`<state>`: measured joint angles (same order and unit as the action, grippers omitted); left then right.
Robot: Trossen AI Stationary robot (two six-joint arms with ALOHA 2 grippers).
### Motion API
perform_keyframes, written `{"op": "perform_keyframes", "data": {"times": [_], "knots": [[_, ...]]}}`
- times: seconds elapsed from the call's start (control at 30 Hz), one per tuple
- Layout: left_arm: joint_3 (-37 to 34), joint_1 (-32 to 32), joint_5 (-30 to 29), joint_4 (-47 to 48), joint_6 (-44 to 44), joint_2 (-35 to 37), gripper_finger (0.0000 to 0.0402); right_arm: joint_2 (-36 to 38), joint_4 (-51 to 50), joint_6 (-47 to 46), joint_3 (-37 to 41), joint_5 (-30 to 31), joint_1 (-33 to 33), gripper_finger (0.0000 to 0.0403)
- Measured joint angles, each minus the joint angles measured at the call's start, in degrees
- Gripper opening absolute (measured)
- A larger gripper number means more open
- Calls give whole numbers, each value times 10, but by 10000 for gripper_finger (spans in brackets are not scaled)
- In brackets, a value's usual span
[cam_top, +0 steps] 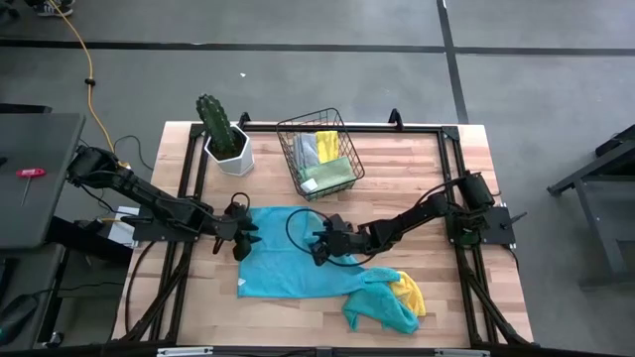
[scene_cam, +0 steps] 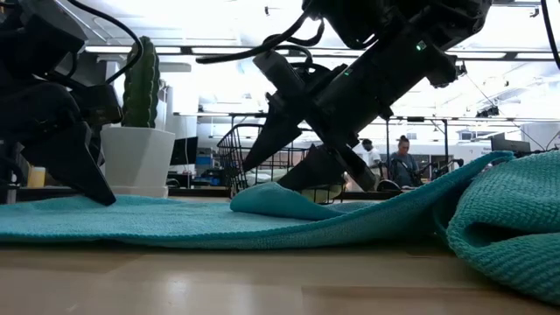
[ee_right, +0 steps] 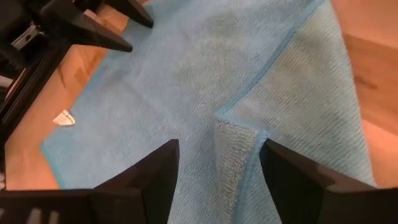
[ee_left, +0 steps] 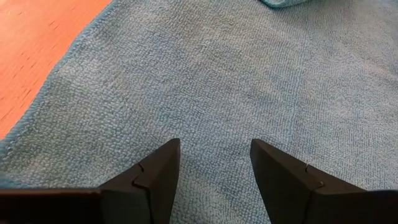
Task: Fold microfiber towels
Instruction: Fold the left blue microfiber cloth
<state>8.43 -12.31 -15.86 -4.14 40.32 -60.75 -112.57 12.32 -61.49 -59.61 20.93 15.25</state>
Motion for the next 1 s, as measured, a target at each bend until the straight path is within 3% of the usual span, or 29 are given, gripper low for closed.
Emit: {"op": "perform_keyframes", "data": {"times": [0.37,0.53,0.77,1.0], "knots": [[0,0,0,0,0,0,186,-32,9,27,0,9,-1,99],[0,0,0,0,0,0,186,-50,30,23,0,0,-3,68],[0,0,0,0,0,0,186,-21,40,81,1,10,-3,9],[0,0,1,2,-5,0,186,37,-41,122,1,41,4,2]]}}
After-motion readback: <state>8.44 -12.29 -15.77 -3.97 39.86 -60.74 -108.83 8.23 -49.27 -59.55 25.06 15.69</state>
